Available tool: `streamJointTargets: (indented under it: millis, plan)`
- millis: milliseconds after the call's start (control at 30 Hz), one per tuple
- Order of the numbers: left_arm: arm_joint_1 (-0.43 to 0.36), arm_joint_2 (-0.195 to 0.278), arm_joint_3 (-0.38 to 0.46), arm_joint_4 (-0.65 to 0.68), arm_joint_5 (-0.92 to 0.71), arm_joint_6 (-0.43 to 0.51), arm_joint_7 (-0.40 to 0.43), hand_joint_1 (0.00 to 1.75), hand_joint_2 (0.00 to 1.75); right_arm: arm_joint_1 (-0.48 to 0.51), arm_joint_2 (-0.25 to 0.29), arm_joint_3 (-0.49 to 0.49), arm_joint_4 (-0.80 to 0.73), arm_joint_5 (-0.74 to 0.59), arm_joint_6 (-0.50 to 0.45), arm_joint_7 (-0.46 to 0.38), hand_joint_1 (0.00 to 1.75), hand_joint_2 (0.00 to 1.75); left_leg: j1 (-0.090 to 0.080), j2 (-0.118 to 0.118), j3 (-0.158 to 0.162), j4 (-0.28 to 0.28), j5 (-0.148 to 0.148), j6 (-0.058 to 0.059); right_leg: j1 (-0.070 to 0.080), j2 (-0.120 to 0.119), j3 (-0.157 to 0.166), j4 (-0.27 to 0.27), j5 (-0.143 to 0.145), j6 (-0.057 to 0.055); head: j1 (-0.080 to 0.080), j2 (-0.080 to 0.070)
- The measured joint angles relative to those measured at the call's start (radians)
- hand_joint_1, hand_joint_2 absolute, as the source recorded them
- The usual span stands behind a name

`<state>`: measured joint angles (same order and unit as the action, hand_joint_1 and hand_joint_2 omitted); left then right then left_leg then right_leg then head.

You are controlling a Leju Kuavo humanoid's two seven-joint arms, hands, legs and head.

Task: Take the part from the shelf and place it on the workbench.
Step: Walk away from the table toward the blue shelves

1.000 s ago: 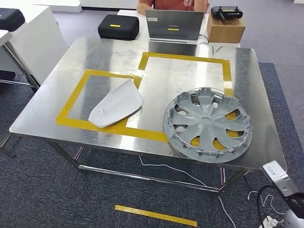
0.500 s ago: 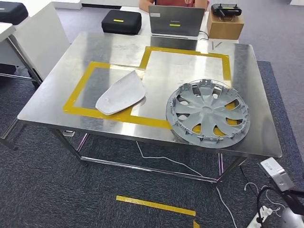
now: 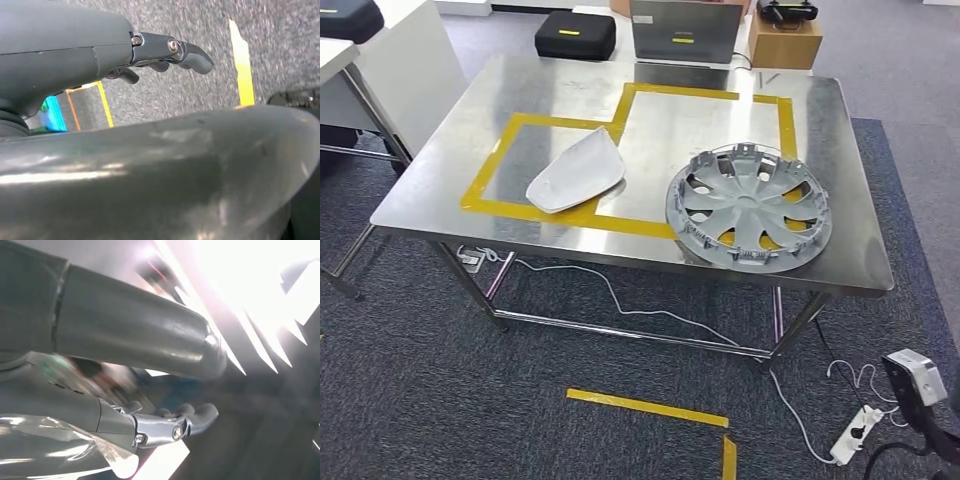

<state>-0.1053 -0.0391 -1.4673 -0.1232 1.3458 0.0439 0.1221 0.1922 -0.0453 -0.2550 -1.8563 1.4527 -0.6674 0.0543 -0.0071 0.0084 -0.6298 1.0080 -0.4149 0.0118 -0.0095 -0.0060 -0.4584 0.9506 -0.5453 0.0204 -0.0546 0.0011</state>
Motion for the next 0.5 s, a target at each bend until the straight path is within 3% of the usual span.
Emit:
streamJointTargets:
  millis: [33, 100, 133, 167, 200, 233, 300, 367, 433, 500]
  plan:
    - [0.002, -0.001, -0.001, 0.0, 0.002, 0.004, 0.0, 0.0, 0.0, 0.01, 0.009, -0.025, 0.077, -0.058, 0.007, -0.016, 0.0, 0.0, 0.002, -0.002, -0.007, 0.02, -0.032, -0.006, -0.001, -0.003, -0.01, -0.002, 0.011, -0.009, 0.0, 0.0]
    - [0.006, -0.003, -0.003, 0.0, 0.005, 0.01, 0.0, 0.0, 0.0, 0.015, 0.032, -0.093, 0.261, -0.15, 0.011, -0.084, 0.0, 0.0, 0.006, -0.004, -0.027, 0.112, -0.135, -0.017, -0.002, -0.007, -0.03, -0.003, 0.032, -0.02, -0.004, 0.0]
    - [0.007, -0.004, -0.005, 0.0, 0.006, 0.011, 0.0, 0.0, 0.0, 0.014, 0.042, -0.134, 0.359, -0.172, 0.008, -0.122, 0.0, 0.0, 0.009, -0.004, -0.035, 0.176, -0.179, -0.022, -0.002, -0.009, -0.041, -0.001, 0.042, -0.021, -0.005, 0.0]
    - [0.009, -0.005, -0.006, 0.0, 0.006, 0.012, 0.0, 0.0, 0.0, 0.011, 0.052, -0.175, 0.459, -0.184, 0.004, -0.158, 0.0, 0.0, 0.01, -0.004, -0.038, 0.229, -0.202, -0.025, -0.003, -0.011, -0.053, 0.002, 0.051, -0.02, -0.006, 0.0]
    - [0.009, -0.005, -0.007, 0.0, 0.007, 0.012, 0.001, 0.0, 0.0, 0.005, 0.059, -0.217, 0.558, -0.189, 0.0, -0.185, 0.0, 0.0, 0.012, -0.004, -0.03, 0.259, -0.202, -0.028, -0.003, -0.013, -0.066, 0.005, 0.062, -0.017, -0.006, 0.0]
    - [0.01, -0.006, -0.008, 0.0, 0.009, 0.012, 0.002, 0.0, 0.0, -0.004, 0.064, -0.256, 0.648, -0.189, -0.003, -0.202, 0.0, 0.0, 0.013, -0.004, -0.006, 0.25, -0.18, -0.029, -0.003, -0.014, -0.081, 0.009, 0.07, -0.015, -0.007, 0.0]
    - [0.011, -0.005, -0.01, 0.0, 0.014, 0.014, 0.003, 0.0, 0.0, -0.031, 0.067, -0.332, 0.828, -0.171, -0.008, -0.212, 0.0, 0.0, 0.015, -0.007, 0.083, 0.131, -0.127, -0.027, -0.005, -0.014, -0.106, 0.015, 0.084, -0.007, -0.007, 0.0]
    - [0.011, -0.005, -0.013, 0.0, 0.017, 0.019, 0.003, 0.0, 0.0, -0.056, 0.067, -0.403, 0.992, -0.151, -0.012, -0.208, 0.0, 0.0, 0.013, -0.012, 0.164, -0.004, -0.115, -0.019, -0.004, -0.014, -0.121, 0.021, 0.097, 0.003, -0.006, 0.0]
    - [0.012, -0.005, -0.015, 0.0, 0.019, 0.023, 0.003, 0.0, 0.0, -0.07, 0.067, -0.456, 1.117, -0.14, -0.015, -0.203, 0.0, 0.0, 0.008, -0.015, 0.184, -0.052, -0.12, -0.01, -0.005, -0.014, -0.131, 0.022, 0.114, 0.016, -0.006, 0.0]
    - [0.012, -0.005, -0.015, 0.0, 0.02, 0.025, 0.004, 0.0, 0.0, -0.077, 0.067, -0.489, 1.202, -0.135, -0.017, -0.202, 0.0, 0.0, 0.008, -0.011, 0.176, -0.058, -0.111, 0.005, -0.009, -0.01, -0.142, 0.025, 0.11, 0.029, -0.005, 0.0]
